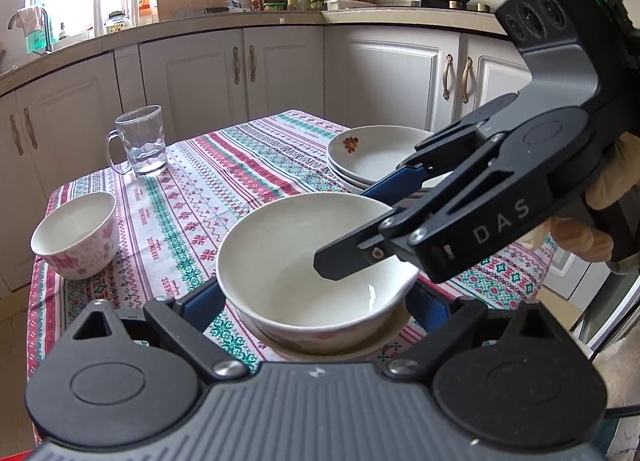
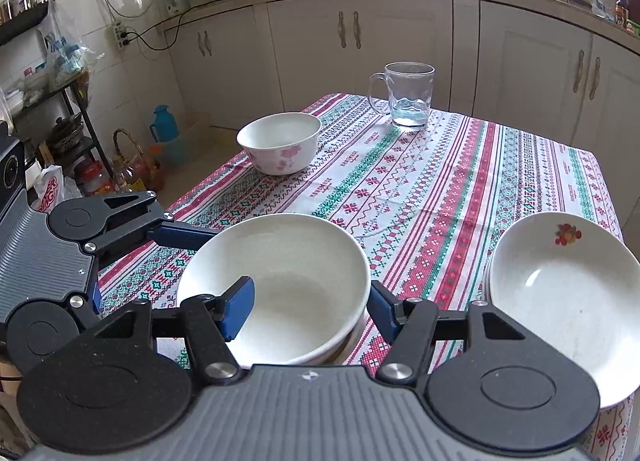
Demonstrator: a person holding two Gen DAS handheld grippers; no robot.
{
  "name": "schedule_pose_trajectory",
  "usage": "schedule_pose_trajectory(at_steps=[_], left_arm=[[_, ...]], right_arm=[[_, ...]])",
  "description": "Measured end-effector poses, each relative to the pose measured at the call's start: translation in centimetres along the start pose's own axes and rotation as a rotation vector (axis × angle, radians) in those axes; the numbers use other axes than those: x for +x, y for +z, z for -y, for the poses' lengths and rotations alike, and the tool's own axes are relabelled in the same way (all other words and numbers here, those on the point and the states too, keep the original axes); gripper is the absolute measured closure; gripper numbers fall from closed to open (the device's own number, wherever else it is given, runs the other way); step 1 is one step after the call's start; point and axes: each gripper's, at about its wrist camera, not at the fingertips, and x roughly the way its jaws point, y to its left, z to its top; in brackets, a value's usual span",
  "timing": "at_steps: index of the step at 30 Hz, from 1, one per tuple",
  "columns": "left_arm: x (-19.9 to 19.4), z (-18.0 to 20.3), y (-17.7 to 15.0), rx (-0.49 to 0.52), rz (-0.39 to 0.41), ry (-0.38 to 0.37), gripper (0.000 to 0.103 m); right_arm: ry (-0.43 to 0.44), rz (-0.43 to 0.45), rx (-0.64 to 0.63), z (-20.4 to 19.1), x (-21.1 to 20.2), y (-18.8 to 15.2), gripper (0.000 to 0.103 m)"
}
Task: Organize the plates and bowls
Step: 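Lower the held bowl into the other bowl with the right gripper, then open the right gripper and pull it back from the bowls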
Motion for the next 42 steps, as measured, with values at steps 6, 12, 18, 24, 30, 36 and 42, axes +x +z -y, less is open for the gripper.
schedule_pose_trajectory(at_steps=[6,12,18,24,30,36,42], left_arm=[[0.2,-0.3,0.0,-0.010,-0.002,-0.013,0.006],[0.3,-0.6,-0.1,-0.013,-0.007,-0.023,0.004],[-0.6,-0.6,-0.5,-0.005,-0.014,-0.020,0.004],[-2.7,-1.6,-1.4,-0.037,-0.006,0.015,0.004],[-4.1,-3.7,-2.4,-0.085,-0.001,0.079,0.004],[-4.2,-6.3,-2.9,-0.121,-0.004,0.164,0.004],[-3.4,-9.3,-2.3,-0.111,0.024,0.245,0.004]], right_arm=[[0.004,-0.001,0.002,0.0,0.1,-0.1,0.035],[0.028,-0.003,0.004,-0.1,0.3,-0.4,0.025],[0.029,0.007,-0.018,-0.7,-0.2,-0.4,0.013],[0.033,0.041,-0.030,-0.8,-1.1,0.3,0.000],[0.033,0.023,-0.067,-1.3,-0.8,1.2,0.000],[0.056,0.014,-0.126,-2.3,-0.2,3.0,0.000],[0.108,0.002,-0.191,-3.3,1.2,6.5,0.000]])
